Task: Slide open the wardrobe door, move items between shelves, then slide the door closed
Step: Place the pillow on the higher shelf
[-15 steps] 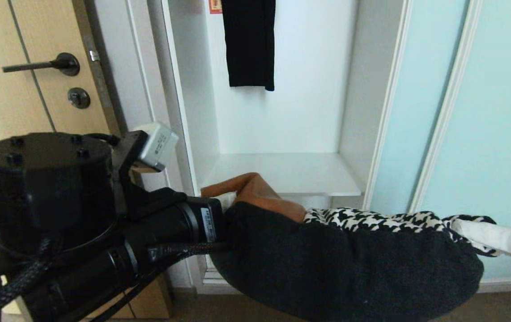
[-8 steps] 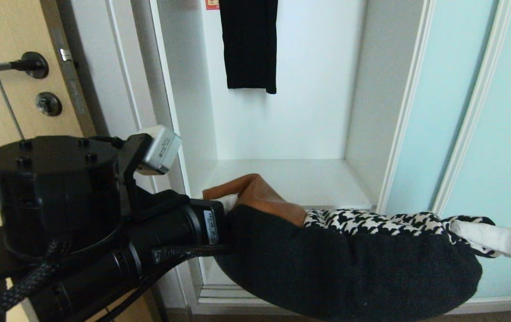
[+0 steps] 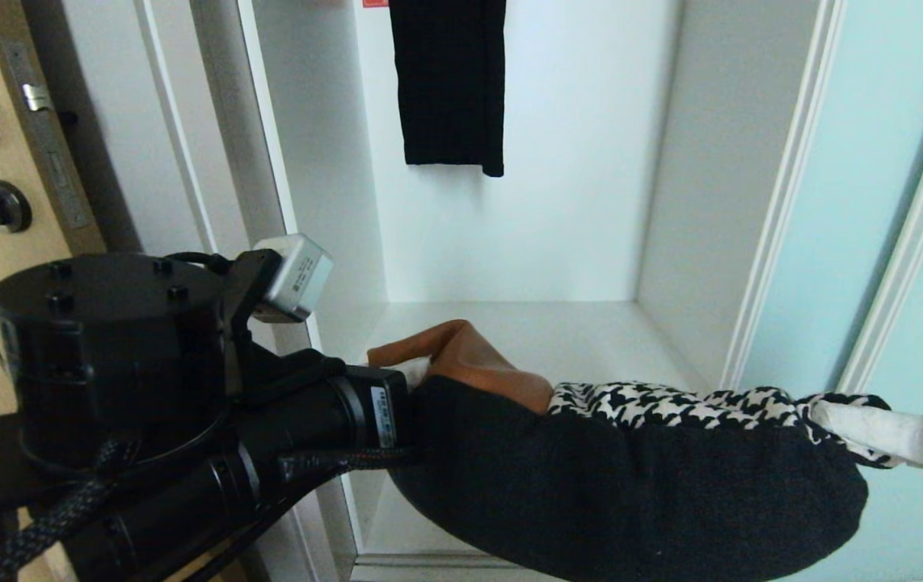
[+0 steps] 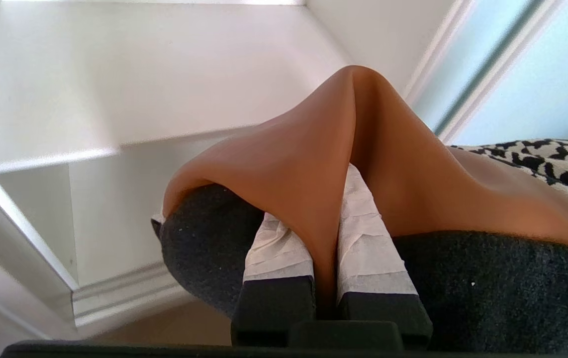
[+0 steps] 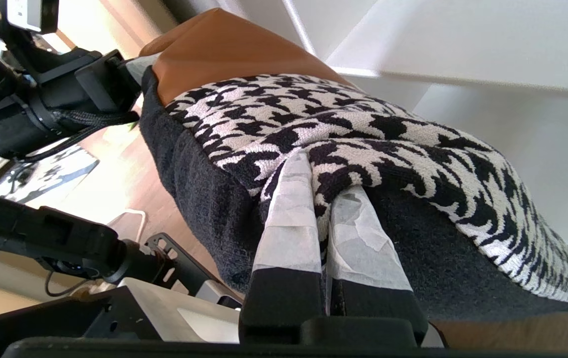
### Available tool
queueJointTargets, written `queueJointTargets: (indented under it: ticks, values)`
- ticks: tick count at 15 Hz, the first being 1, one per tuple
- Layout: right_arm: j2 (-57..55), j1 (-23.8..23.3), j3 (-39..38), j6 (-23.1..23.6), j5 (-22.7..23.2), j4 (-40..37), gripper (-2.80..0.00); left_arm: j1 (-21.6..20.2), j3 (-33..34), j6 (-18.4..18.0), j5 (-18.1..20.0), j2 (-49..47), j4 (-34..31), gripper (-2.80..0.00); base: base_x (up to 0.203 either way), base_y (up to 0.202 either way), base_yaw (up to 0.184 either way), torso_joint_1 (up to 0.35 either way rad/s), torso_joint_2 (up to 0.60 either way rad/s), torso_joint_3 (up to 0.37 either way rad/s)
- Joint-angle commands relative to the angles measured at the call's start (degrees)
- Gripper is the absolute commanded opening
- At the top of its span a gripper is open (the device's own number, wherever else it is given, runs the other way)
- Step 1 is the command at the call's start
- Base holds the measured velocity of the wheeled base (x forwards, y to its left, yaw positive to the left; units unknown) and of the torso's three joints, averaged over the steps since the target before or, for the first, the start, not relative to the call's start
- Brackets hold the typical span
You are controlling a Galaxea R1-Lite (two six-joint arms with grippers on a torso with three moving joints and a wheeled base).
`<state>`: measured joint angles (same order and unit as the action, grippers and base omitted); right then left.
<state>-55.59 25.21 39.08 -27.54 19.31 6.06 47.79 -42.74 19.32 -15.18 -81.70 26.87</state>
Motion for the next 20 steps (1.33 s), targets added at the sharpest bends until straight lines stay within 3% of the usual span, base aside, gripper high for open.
queueJointTargets:
  ticks: [1, 10, 16, 20]
  values:
    - [-0.22, 0.01, -0.15, -0.15, 0.12, 0.18, -2.8, 0.02, 0.21, 0.13, -0.12, -0.34, 0.2, -2.8, 0.188, 0.0, -0.002, 0.007, 0.0, 0.002]
    - [-3.2, -0.4, 1.36, -0.15, 0.06, 0.46, -2.8, -1.29, -0.21, 0.28, -1.24, -1.36, 3.41, -2.8, 0.022, 0.0, 0.0, 0.002, 0.0, 0.0]
    - [-14.16, -5.89, 18.15, 0.56, -0.09, 0.65, -2.8, -4.99, -9.83, -1.49, -2.27, -2.61, 3.3, -2.8, 0.0, 0.0, 0.0, 0.0, 0.0, 0.0]
    - [-25.7, -10.65, 29.94, 1.59, 0.03, 0.92, -2.8, -11.16, -18.49, -2.74, -2.11, -10.39, 3.33, -2.8, 0.0, 0.0, 0.0, 0.0, 0.0, 0.0]
